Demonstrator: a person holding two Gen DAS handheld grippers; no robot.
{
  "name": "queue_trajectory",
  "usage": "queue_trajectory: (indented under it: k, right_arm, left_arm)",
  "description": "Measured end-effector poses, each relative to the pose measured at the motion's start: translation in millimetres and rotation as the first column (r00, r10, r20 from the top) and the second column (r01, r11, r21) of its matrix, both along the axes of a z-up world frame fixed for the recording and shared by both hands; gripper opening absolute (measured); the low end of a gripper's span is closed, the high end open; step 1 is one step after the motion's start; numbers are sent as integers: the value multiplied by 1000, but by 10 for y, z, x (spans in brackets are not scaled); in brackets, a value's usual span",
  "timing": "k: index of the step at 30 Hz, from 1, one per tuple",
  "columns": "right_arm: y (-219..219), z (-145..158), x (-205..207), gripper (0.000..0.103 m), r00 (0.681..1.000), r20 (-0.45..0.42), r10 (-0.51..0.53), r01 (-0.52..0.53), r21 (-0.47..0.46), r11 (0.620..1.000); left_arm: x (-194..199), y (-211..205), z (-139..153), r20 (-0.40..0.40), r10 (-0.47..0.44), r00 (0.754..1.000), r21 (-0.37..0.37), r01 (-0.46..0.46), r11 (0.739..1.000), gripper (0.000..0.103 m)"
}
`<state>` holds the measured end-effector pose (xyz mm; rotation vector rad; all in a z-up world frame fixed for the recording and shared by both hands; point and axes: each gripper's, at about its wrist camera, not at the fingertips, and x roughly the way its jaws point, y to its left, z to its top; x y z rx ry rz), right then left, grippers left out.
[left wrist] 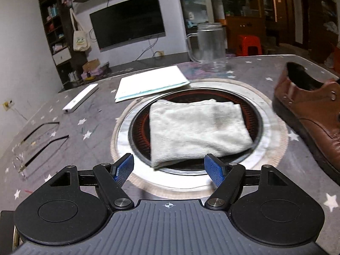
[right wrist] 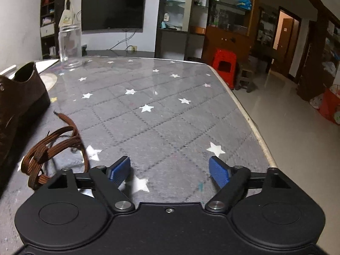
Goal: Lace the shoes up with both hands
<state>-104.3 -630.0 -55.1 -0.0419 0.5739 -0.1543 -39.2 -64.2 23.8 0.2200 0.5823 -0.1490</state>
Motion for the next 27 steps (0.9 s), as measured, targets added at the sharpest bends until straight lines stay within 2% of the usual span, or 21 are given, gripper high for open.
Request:
queue_trajectory:
  k: [12, 15, 27]
  right_arm:
    - [-41, -7, 5, 94, 1000, -11, -18, 18, 42, 999]
    - [-68, -20, 21, 101, 999, -22, -24, 25, 60, 998]
    - [-89, -48, 51, 103, 999, -32, -19, 21, 86, 996]
  left_arm:
    - [169, 181, -143, -27, 3, 1000, -9, -3, 1000, 74]
    - [202, 216, -191, -36, 5, 999, -9, -5, 1000, 75]
    - [252, 352, -247, -56, 12, 998, -73, -16, 997, 87]
